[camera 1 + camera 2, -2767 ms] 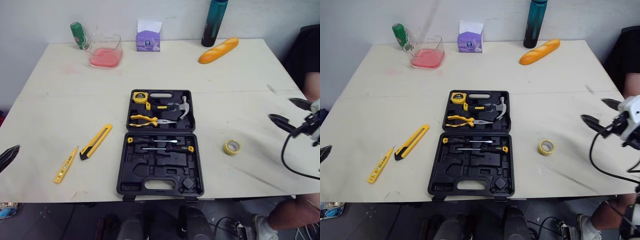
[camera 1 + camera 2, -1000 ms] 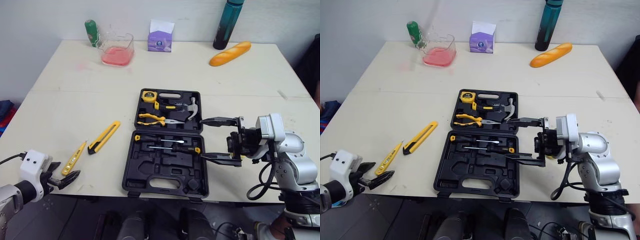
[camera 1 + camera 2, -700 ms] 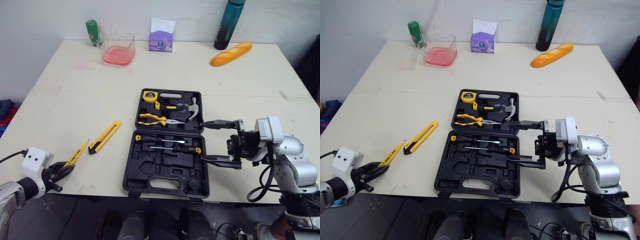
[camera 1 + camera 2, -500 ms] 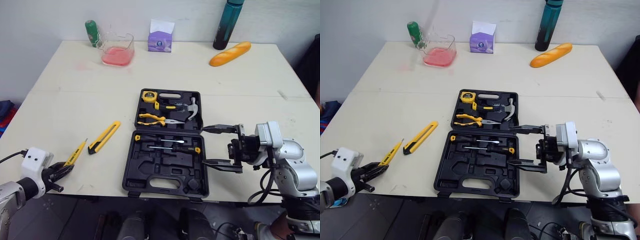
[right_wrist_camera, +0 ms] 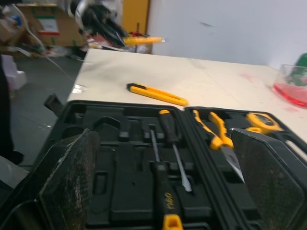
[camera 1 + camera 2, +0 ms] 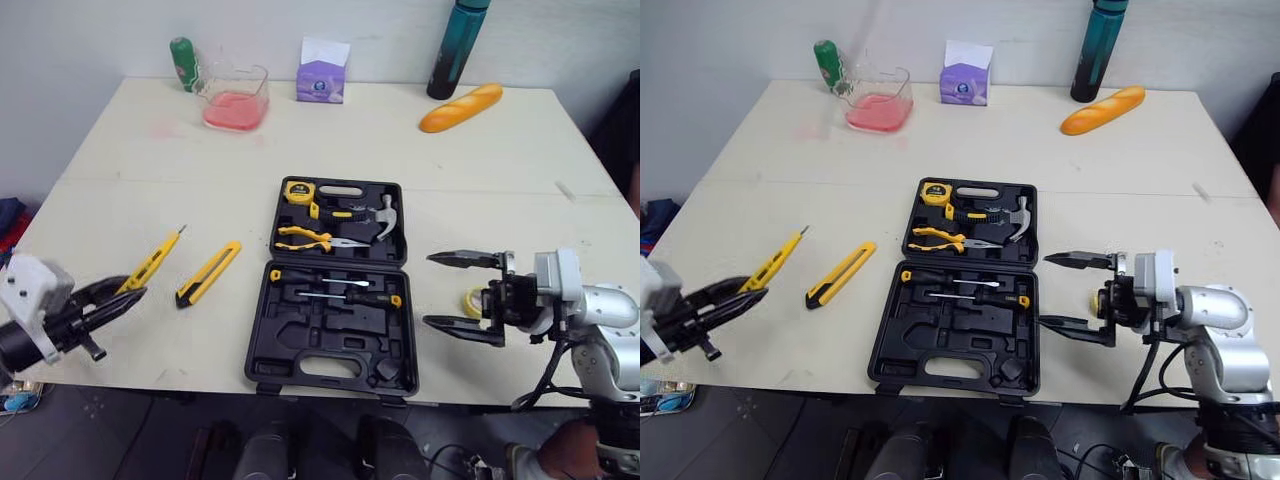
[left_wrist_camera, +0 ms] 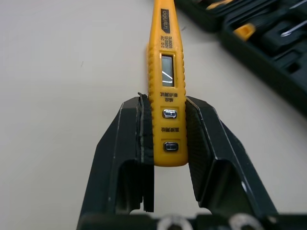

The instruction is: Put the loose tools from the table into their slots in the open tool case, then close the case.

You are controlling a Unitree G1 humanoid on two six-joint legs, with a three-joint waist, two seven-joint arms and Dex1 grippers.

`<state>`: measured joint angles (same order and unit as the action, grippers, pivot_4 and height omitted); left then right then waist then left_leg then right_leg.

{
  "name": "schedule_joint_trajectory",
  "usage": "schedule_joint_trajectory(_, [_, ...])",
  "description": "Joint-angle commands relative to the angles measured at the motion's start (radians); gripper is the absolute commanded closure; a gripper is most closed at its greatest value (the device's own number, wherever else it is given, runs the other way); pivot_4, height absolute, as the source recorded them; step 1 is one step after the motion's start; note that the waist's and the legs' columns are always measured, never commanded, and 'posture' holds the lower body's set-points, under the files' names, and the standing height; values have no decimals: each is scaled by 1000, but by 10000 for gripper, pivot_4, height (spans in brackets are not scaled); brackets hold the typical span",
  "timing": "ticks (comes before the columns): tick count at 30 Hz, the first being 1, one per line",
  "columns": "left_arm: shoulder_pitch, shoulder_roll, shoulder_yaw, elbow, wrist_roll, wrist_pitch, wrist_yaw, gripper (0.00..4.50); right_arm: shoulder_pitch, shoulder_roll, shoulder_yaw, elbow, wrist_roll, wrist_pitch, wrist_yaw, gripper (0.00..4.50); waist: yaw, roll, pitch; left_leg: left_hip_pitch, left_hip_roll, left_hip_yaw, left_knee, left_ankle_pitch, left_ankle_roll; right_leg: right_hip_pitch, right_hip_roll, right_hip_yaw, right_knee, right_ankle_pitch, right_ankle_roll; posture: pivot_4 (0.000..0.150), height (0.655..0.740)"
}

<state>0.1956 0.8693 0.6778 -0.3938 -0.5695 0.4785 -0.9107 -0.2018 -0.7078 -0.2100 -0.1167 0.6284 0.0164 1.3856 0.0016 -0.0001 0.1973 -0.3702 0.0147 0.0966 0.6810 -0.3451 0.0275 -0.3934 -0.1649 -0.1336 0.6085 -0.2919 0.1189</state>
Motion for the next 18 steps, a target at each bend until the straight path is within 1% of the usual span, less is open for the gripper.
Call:
schedule_joint_trajectory(1, [-93,53,-102,-51,-42,5,-46,39403,13,-33,-52,-28,4,-8,-17,0,-1,1,1,0,0,0,0,0,0,0,1,0,0,0,0,1500,7400])
schedule_joint_trajectory(4, [-265,103,-290,-65,-39,27,-92,39403,36,-60,-76,-47,7,7,-30,0,4,0,1,-1,0,0,0,1,0,0,6,-2,2,0,0,1500,7400])
schedule_joint_trajectory(7, [-365,134,-430,-59,-4,27,-144,39403,63,-75,-93,-67,15,17,-35,0,2,0,1,0,0,1,0,1,0,0,9,0,3,1,2,1500,7400])
schedule_joint_trajectory(11, [-454,144,-540,-42,26,21,-179,39403,83,-82,-103,-67,13,16,-37,0,-6,0,1,-1,2,5,0,1,0,-1,14,3,1,1,2,1500,7400])
schedule_joint_trajectory(15, [-619,133,-725,-26,104,64,-205,39403,117,-83,-116,-44,3,-1,-21,0,4,0,1,-1,3,5,1,1,-1,-1,16,3,1,1,2,1500,7400])
schedule_joint_trajectory(18, [-687,137,-805,-17,154,118,-204,39403,136,-82,-122,-41,3,-9,-14,0,13,0,1,0,2,6,2,2,0,0,15,5,2,2,2,1500,7400])
